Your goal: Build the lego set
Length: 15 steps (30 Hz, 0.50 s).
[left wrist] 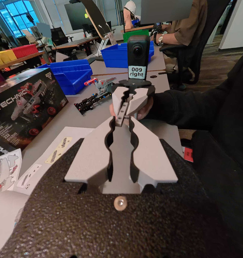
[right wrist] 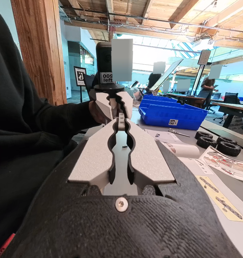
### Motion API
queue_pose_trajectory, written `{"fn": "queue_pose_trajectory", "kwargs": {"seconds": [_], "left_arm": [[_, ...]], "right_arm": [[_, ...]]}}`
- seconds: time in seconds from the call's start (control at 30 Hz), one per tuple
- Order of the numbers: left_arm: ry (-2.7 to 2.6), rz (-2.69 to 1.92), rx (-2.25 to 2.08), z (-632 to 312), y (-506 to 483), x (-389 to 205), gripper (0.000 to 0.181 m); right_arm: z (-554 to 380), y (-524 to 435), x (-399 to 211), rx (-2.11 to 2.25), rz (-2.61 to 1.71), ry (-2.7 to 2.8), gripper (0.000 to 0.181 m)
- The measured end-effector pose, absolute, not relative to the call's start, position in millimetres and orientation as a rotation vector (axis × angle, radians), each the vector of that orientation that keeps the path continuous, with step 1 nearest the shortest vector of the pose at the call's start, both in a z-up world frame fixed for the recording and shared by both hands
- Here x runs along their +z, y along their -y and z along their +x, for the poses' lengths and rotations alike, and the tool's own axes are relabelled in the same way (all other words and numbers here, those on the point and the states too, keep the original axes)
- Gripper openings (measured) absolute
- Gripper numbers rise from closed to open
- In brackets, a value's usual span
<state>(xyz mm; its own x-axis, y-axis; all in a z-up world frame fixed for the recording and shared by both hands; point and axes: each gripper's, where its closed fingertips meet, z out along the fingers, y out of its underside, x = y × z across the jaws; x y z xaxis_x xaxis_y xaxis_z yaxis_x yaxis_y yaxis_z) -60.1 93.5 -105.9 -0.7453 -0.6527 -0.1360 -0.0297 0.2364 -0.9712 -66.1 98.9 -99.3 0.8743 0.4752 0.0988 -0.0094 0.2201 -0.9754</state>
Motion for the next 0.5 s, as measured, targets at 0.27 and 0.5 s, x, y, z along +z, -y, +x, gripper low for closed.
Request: {"fn": "queue_pose_trajectory", "kwargs": {"seconds": [0.27, 0.5], "left_arm": [[-2.012, -0.624, -1.541, -62.6, -95.2, -108.9, 0.012], [-2.028, -0.645, -1.558, -62.6, -96.0, -110.3, 0.011]], "right_arm": [[-69.8, -99.2, -101.5, 0.344, -1.329, 0.442, 0.006], [-69.3, -100.2, -102.1, 0.347, -1.337, 0.439, 0.006]]}}
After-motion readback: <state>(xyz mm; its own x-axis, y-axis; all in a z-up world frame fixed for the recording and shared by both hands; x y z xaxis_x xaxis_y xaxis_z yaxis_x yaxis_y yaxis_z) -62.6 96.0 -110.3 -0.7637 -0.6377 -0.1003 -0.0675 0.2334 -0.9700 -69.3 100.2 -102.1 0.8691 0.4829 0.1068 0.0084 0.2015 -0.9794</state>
